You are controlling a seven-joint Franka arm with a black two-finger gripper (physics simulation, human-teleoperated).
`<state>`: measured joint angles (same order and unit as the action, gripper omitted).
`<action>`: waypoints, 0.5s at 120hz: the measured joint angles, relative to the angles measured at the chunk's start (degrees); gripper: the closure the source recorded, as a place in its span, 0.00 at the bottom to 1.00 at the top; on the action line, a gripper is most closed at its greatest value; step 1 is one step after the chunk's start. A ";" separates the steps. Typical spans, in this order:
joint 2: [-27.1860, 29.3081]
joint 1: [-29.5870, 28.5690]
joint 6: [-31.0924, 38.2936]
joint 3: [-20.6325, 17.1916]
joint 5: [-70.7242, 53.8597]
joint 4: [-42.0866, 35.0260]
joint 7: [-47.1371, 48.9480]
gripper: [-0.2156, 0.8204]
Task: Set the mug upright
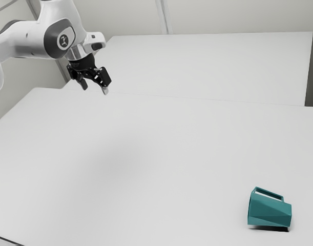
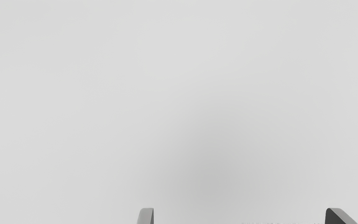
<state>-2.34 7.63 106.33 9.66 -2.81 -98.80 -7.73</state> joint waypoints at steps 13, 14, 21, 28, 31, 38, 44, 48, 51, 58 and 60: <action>0.83 0.05 -1.12 -0.28 0.24 -0.15 -0.27 0.21; 1.02 0.05 -1.22 -0.33 0.31 -0.27 -0.28 0.21; 2.30 -0.86 -1.88 -1.65 0.76 -0.85 -0.04 0.21; 4.42 -1.93 -2.45 -3.19 2.13 -2.66 0.52 0.21; 5.57 -2.08 -2.59 -3.67 2.86 -4.04 0.77 0.21; 8.10 -3.94 -2.80 -6.95 5.76 -7.76 1.26 0.21; 9.45 -7.85 -2.93 -12.38 8.46 -9.99 1.63 0.21; 9.71 -8.81 -3.02 -14.45 10.45 -10.77 1.83 0.21; 9.63 -8.95 -3.08 -15.34 12.13 -11.08 1.90 0.21; 9.19 -8.59 -3.27 -16.36 15.65 -11.46 1.97 0.21; 8.99 -8.48 -3.34 -16.49 16.54 -11.50 1.97 0.21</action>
<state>6.65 -0.85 102.98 -6.83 13.73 -110.30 -5.75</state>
